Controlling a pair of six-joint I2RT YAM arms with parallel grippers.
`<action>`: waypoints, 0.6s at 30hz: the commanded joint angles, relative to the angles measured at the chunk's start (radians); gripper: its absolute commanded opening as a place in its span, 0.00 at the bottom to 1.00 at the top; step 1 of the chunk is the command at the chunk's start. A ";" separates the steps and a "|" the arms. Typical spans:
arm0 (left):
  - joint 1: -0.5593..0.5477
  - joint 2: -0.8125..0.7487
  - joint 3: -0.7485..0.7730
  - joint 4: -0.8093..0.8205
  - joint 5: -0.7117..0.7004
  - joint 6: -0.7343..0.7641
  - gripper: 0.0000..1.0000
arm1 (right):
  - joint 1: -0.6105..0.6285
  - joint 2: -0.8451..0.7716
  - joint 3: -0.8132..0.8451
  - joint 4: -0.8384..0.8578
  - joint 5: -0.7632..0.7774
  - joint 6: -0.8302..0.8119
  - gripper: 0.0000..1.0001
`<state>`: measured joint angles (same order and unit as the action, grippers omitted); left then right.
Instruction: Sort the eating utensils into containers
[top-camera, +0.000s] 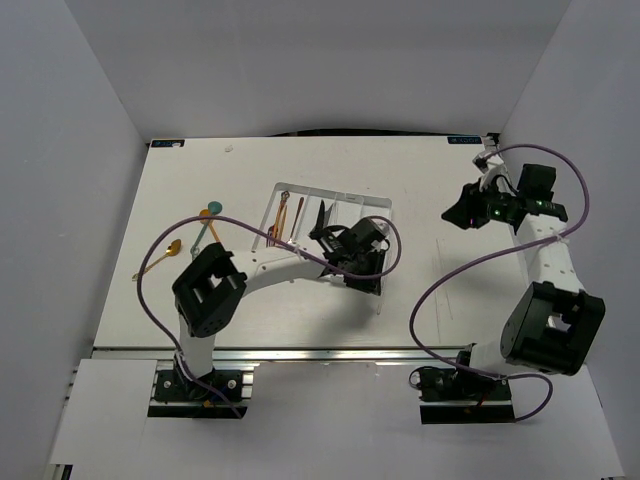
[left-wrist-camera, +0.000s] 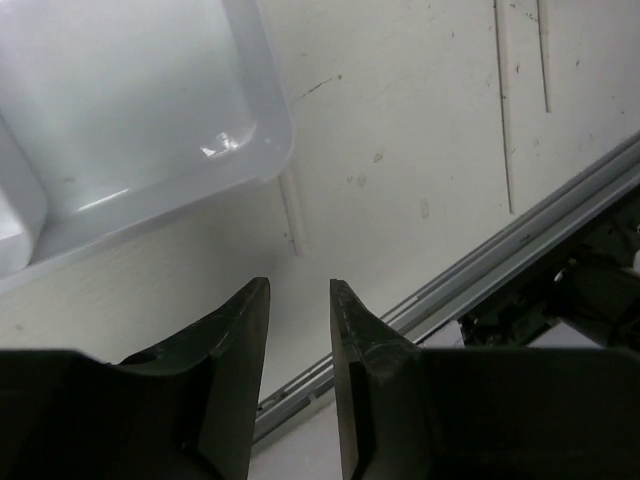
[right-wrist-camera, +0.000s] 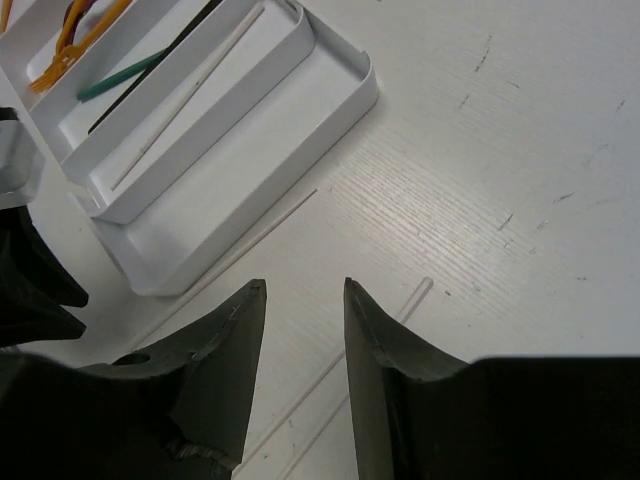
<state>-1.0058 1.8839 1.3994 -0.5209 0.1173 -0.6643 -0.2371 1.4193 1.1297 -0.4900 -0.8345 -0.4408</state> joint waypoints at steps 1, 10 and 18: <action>-0.043 0.038 0.093 -0.059 -0.062 -0.029 0.43 | -0.005 -0.075 -0.045 -0.065 -0.002 -0.070 0.44; -0.108 0.196 0.220 -0.151 -0.180 -0.040 0.47 | -0.005 -0.163 -0.126 -0.068 0.005 -0.035 0.44; -0.143 0.311 0.337 -0.249 -0.324 -0.050 0.47 | -0.007 -0.198 -0.149 -0.067 -0.005 -0.019 0.44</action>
<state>-1.1374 2.1708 1.6752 -0.7002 -0.1047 -0.6983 -0.2413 1.2572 0.9871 -0.5541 -0.8253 -0.4713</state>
